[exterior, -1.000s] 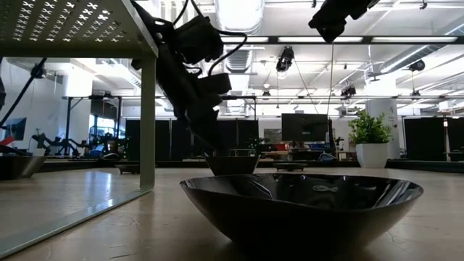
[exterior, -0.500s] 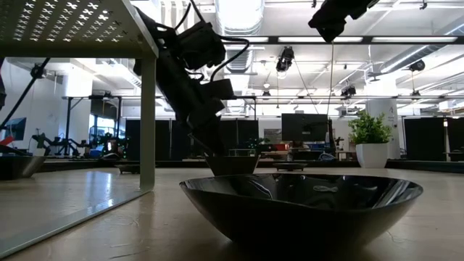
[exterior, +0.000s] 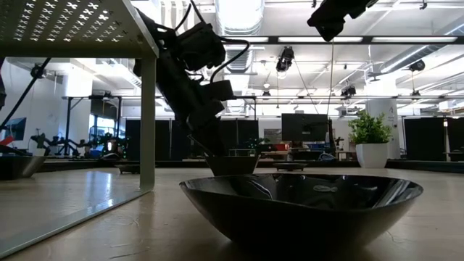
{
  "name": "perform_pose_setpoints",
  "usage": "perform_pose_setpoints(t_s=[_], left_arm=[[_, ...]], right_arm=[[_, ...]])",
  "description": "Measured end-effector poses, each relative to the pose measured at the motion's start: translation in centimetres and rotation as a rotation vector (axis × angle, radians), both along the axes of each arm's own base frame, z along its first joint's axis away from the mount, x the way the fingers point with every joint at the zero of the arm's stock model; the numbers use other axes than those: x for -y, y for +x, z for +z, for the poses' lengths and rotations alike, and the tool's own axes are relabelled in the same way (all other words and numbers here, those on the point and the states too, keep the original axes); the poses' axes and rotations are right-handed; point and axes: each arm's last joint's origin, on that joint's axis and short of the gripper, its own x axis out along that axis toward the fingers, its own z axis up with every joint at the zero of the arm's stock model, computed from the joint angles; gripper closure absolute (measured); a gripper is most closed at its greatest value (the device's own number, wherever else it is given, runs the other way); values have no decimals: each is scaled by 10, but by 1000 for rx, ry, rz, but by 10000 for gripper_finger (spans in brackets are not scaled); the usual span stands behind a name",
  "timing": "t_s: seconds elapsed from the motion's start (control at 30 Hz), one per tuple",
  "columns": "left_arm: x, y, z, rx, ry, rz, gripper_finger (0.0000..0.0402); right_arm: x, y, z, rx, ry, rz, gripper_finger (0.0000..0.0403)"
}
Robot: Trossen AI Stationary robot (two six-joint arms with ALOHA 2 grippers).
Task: Pick & Place Mini shaped plates
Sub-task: Stack the black distorted square plate on top of the other black distorted square plate on the shelf
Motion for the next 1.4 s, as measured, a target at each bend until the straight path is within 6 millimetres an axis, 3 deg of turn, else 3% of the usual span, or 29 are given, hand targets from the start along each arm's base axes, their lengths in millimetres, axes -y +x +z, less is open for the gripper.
perform_pose_setpoints(t_s=[0.47, 1.4], left_arm=[[1, -7, -12, -34, -16, 13, 344], [0, 2, 1, 18, -13, -28, 344]], right_arm=[[0, 0, 0, 0, 2, -1, 334], [0, 0, -1, -1, -1, 1, 338]])
